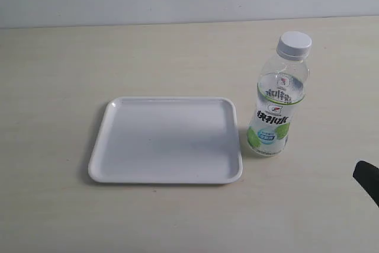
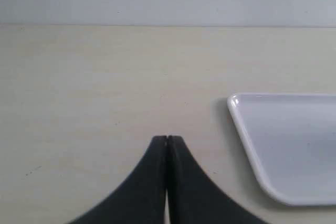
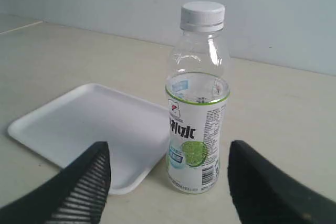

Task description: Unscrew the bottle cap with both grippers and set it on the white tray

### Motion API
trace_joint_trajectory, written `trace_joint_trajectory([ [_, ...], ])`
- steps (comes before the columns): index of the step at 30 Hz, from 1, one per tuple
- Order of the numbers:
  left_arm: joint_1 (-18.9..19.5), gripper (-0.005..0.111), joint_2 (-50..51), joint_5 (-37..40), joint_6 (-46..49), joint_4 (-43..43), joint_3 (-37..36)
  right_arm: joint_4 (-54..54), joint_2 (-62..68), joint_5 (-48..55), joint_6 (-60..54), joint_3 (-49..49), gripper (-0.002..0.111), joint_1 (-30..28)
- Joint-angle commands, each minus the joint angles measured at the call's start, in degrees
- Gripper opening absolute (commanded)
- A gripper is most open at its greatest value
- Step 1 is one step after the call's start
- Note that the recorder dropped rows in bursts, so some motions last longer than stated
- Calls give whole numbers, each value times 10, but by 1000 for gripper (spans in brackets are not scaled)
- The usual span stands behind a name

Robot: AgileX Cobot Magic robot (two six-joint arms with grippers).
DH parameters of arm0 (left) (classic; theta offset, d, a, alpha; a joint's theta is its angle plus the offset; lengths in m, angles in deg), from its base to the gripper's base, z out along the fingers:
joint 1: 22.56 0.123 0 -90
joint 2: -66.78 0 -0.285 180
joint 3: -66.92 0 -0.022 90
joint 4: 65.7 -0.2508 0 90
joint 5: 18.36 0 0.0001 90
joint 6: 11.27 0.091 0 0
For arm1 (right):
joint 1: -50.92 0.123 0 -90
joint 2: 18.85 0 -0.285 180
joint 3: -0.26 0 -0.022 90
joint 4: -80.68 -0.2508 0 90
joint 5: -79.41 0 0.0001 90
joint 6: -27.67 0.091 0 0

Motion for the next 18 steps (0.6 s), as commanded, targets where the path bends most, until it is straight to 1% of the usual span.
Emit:
trace_joint_trajectory([
  [1,-3,0,-4,-8,-1,-1,-1,10,-3,-5,-8,-2,62,2],
  [2,-3,0,-4,-8,-1,-1,-1,28,-3,-11,-32,-2,62,2],
  [3,-3,0,-4,-8,-1,-1,-1,56,-3,-40,-52,-2,62,2],
  [4,-3,0,-4,-8,-1,-1,-1,57,-3,-58,-48,-2,62,2],
  [7,-3,0,-4,-8,-1,-1,-1,-18,-3,-161,-19,-2,62,2],
  [9,-3,0,-4,-8,-1,-1,-1,-53,-3,-207,7,-2,62,2],
  [12,-3,0,-4,-8,-1,-1,-1,-56,-3,-283,8,-2,62,2],
  [14,-3,0,-4,-8,-1,-1,-1,-57,-3,-302,10,-2,62,2],
  [18,-3,0,-4,-8,-1,-1,-1,-57,-3,-290,35,-2,62,2],
])
